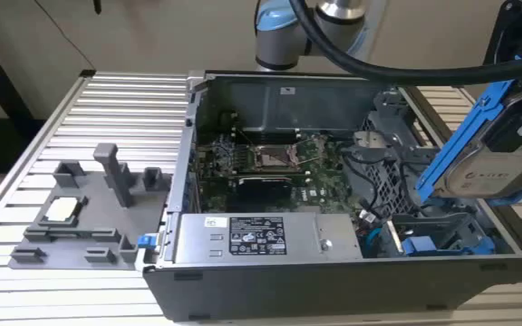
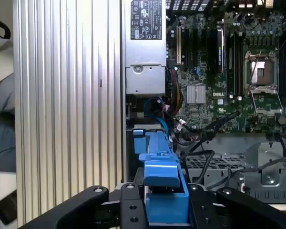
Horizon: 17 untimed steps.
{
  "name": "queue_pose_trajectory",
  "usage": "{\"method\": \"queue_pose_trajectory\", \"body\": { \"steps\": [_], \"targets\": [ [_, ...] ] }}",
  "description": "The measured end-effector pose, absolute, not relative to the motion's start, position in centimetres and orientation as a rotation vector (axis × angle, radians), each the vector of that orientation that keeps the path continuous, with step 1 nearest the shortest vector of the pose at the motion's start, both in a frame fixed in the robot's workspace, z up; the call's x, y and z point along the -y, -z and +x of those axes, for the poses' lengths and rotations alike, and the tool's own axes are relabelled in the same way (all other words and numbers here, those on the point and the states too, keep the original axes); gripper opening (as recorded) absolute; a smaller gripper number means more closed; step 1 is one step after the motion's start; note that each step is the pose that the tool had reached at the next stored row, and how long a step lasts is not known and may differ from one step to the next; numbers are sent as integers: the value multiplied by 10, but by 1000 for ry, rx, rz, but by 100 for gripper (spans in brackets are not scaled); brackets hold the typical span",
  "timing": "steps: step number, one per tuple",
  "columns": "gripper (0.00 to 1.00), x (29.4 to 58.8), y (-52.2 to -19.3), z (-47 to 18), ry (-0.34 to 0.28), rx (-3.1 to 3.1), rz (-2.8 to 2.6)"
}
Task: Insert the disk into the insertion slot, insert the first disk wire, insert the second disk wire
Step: 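Insert the disk into the insertion slot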
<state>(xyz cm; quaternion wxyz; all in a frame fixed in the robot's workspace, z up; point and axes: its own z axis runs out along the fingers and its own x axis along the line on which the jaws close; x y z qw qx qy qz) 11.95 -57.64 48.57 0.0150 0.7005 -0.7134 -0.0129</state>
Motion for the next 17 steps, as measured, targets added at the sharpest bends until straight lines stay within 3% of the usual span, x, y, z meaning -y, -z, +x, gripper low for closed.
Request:
{"method": "queue_pose_trajectory", "body": {
  "steps": [17],
  "targets": [
    [33, 576, -481, 120, 42, 2222, 2182]
  ]
}}
